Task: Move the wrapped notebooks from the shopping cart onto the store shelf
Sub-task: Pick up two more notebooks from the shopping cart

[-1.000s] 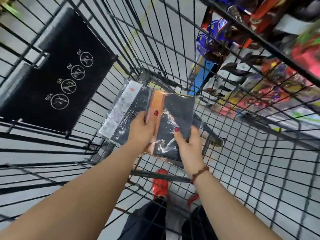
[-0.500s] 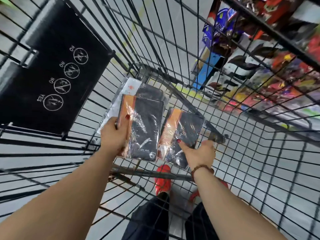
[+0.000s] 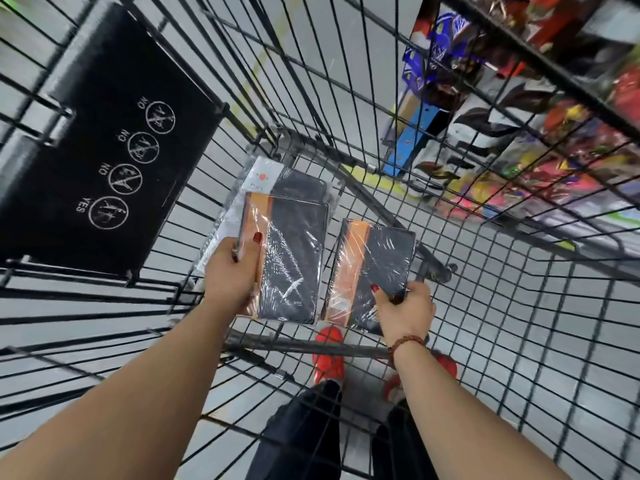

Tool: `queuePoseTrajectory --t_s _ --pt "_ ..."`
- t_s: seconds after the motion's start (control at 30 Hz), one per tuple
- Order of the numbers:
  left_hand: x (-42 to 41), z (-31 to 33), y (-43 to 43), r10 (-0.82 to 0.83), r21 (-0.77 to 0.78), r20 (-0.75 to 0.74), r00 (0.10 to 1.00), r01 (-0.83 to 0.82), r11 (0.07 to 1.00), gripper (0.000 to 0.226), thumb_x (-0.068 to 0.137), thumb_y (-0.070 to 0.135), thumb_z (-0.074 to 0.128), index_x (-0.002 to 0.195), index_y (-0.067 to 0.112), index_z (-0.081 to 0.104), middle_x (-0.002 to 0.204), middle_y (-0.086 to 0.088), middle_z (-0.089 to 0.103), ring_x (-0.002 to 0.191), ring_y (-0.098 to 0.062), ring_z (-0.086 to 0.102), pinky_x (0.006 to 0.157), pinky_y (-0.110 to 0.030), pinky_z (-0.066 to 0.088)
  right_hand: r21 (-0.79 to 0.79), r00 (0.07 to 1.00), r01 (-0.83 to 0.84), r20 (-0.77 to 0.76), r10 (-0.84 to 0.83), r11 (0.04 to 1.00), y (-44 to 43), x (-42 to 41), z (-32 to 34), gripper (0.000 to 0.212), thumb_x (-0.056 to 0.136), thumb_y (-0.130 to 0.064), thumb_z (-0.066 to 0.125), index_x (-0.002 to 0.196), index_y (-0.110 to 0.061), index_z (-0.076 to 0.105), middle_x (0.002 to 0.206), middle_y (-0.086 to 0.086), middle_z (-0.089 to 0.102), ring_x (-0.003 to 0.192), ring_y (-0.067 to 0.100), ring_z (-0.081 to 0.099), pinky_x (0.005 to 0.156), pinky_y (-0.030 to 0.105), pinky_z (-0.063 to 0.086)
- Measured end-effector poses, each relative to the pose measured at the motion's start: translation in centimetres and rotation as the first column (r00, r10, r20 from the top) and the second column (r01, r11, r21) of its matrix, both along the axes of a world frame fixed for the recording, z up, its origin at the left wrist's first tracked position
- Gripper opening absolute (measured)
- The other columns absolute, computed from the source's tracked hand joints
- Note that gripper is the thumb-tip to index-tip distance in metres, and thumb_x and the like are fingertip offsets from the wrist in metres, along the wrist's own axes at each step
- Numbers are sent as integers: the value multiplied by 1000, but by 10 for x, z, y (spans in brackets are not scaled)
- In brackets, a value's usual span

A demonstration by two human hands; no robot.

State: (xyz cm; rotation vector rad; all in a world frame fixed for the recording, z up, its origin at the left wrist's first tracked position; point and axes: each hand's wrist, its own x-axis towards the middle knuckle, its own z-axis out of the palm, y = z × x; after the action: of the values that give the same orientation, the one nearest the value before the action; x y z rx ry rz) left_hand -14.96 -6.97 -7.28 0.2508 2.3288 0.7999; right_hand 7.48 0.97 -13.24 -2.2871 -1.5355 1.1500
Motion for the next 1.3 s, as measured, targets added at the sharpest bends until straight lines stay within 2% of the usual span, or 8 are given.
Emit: queuePoseTrajectory --t_s 0.3,0.47,0.6,0.77,0.87,0.97,1.1,1.3 --pt "11 34 9 -28 77 -29 999 30 997 37 87 52 51 81 16 59 73 -7 64 69 -30 62 64 -42 52 10 973 -1 -233 4 1000 16 16 48 2 91 -16 57 90 -16 55 81 3 59 72 20 54 63 22 34" --pt "26 77 21 -113 117 -1 994 112 987 35 91 47 51 79 15 56 74 -8 62 64 -23 56 56 -32 46 56 958 23 -288 -6 998 15 37 110 7 94 -20 50 99 -20 54 65 -1 53 59 21 50 57 31 41" --pt "47 127 32 -138 222 82 987 117 968 20 95 40 49 97 21 53 87 -3 62 75 -20 60 57 -27 43 128 901 142 -428 -74 982 15 63 179 21 96 -18 49 115 -17 57 82 21 59 70 35 55 67 46 49" --pt "82 197 40 -229 395 139 963 158 905 21 98 30 47 118 31 43 88 8 62 74 -15 61 59 -29 45 212 843 268 -524 -123 940 12 115 245 26 95 -15 51 119 -22 57 66 -3 44 46 0 38 43 11 34" --pt "109 228 47 -292 454 135 947 203 868 35 97 26 48 128 41 41 93 3 64 77 -25 62 64 -45 53 266 814 336 -565 -135 904 5 148 278 36 94 -17 53 129 -24 53 87 14 65 69 17 57 62 16 48" --pt "143 247 53 -334 505 169 927 209 837 43 97 24 49 131 49 39 87 2 62 80 -31 58 76 -59 51 283 751 415 -644 -150 864 -2 186 295 46 94 -17 55 133 -40 48 113 39 49 80 19 52 73 30 45" --pt "204 263 61 -425 606 175 888 243 758 45 96 20 51 105 64 51 90 -7 66 81 -30 56 79 -55 50 299 678 523 -713 -177 798 -11 247 310 45 93 -15 56 122 -50 55 116 32 56 84 17 41 71 26 36" --pt "327 277 62 -506 666 159 848 285 689 48 95 16 54 110 61 51 86 -8 67 75 -26 55 69 -39 46 312 595 633 -782 -187 709 -28 362 338 40 92 -8 55 111 -42 62 102 29 65 83 20 53 80 41 45"
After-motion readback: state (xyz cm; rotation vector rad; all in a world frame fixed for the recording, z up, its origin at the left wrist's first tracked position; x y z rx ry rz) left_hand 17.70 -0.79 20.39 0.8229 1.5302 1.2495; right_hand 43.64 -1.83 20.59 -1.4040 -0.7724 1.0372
